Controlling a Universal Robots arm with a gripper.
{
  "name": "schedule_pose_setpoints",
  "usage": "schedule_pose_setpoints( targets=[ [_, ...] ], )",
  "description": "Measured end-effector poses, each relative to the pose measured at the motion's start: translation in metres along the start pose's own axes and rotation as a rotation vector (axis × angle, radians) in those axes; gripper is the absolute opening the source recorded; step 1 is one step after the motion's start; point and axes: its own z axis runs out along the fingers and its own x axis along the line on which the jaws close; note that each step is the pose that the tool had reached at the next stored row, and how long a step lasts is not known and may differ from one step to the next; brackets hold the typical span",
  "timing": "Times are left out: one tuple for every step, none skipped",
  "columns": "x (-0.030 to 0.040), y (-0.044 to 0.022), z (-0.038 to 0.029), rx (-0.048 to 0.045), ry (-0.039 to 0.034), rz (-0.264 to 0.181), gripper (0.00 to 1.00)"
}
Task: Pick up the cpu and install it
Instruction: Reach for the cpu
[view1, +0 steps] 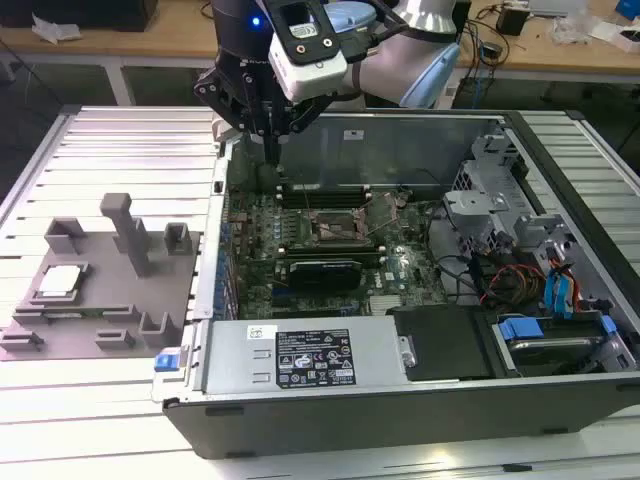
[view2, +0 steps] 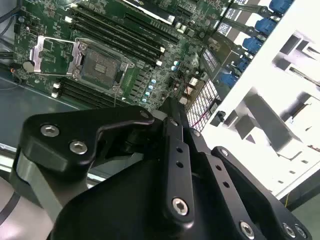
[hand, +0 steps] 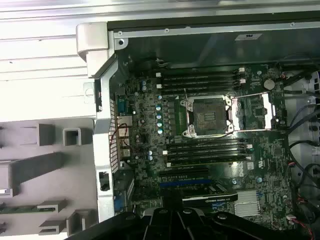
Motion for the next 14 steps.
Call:
schedule_pose_setpoints(
  targets=[
    [0.0000,0.0000,0.0000,0.0000,0.0000,0.000,0.11],
    [0.0000,0.0000,0.0000,-0.0002,0.0000,0.000,0.11],
    [0.0000,0.0000,0.0000,-0.0004,0.0001,0.000,0.11],
    [0.0000,0.0000,0.0000,-0.0005,0.0001,0.000,0.11],
    [0.0002,0.0000,0.0000,-0.0005,0.0001,0.000,0.11],
    [0.0007,0.0000,0.0000,-0.0006,0.0001,0.000,0.11],
    [0.0010,0.0000,0.0000,-0.0007,0.0001,0.000,0.11],
    [0.0012,0.0000,0.0000,-0.0008,0.0001,0.000,0.11],
    [0.0014,0.0000,0.0000,-0.0008,0.0001,0.000,0.11],
    [0.0020,0.0001,-0.0001,-0.0009,0.0001,0.000,0.11],
    [0.0028,0.0003,-0.0001,-0.0009,0.0001,0.000,0.11],
    [0.0035,0.0003,0.0000,-0.0010,0.0000,0.000,0.11],
    [0.0040,0.0004,-0.0001,-0.0009,0.0000,0.000,0.11],
    [0.0044,0.0004,-0.0001,-0.0009,0.0001,0.000,0.11]
  ],
)
